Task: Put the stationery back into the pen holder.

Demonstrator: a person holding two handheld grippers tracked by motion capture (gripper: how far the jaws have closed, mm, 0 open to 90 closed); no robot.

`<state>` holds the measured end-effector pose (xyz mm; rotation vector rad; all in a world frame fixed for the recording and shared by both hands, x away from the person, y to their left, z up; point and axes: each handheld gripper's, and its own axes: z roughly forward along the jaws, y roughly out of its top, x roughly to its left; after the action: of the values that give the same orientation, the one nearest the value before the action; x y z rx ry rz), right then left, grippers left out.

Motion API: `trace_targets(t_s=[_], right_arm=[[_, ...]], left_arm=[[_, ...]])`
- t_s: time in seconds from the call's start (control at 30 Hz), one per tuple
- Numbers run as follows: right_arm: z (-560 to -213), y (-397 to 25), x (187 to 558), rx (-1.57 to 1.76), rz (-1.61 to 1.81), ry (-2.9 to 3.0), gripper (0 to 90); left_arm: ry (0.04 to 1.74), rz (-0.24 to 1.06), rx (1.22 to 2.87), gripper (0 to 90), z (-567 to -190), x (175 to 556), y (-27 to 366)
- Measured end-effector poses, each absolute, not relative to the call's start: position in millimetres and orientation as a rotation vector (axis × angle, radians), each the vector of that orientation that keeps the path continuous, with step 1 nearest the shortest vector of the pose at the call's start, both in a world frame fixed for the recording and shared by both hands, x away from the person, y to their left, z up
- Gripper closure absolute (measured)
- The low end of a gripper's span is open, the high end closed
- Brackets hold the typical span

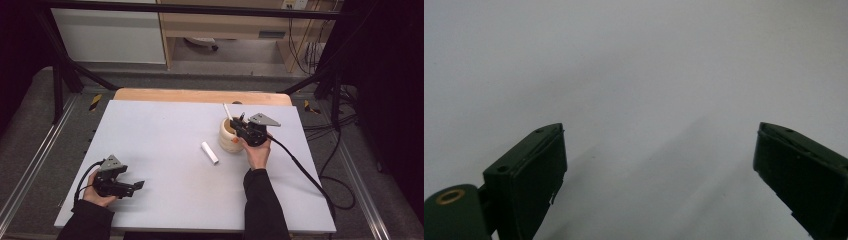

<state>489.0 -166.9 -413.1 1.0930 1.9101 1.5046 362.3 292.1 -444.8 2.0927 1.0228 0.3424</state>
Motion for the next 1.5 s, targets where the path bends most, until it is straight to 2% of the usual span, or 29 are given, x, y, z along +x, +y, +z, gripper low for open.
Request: trace_targets(t_s=[0.17,0.23,0.4,0.73,1.0,1.23,1.5], right_arm=[[-412.9,-167.6,486.8,1.091,1.462,1.948,78.4],[-412.2,-167.8,486.2,1.108,1.459,1.955,72.5],[-402.5,-171.8,480.3,1.108,1.471,1.964,64.7],[-371.2,-185.5,461.4,1.127,1.384,2.062,35.0],[-362.1,-187.5,450.6,1.142,1.363,2.141,14.5],[-359.4,-185.5,439.6,1.160,1.313,2.202,4.9],[-360.0,-179.2,424.0,1.127,1.233,2.286,3.3]], left_arm=[[1.023,0.342,2.094,6.9,-444.8,362.3,292.0],[1.024,0.343,2.093,6.9,-444.7,362.2,292.1],[1.022,0.341,2.094,6.9,-444.7,362.0,291.9],[1.029,0.339,2.088,6.9,-445.1,361.9,290.7],[1.033,0.323,2.090,7.1,-444.9,361.6,290.2],[1.071,0.315,2.080,7.5,-442.5,362.8,286.6],[1.018,0.314,2.105,6.5,-442.7,360.2,284.3]])
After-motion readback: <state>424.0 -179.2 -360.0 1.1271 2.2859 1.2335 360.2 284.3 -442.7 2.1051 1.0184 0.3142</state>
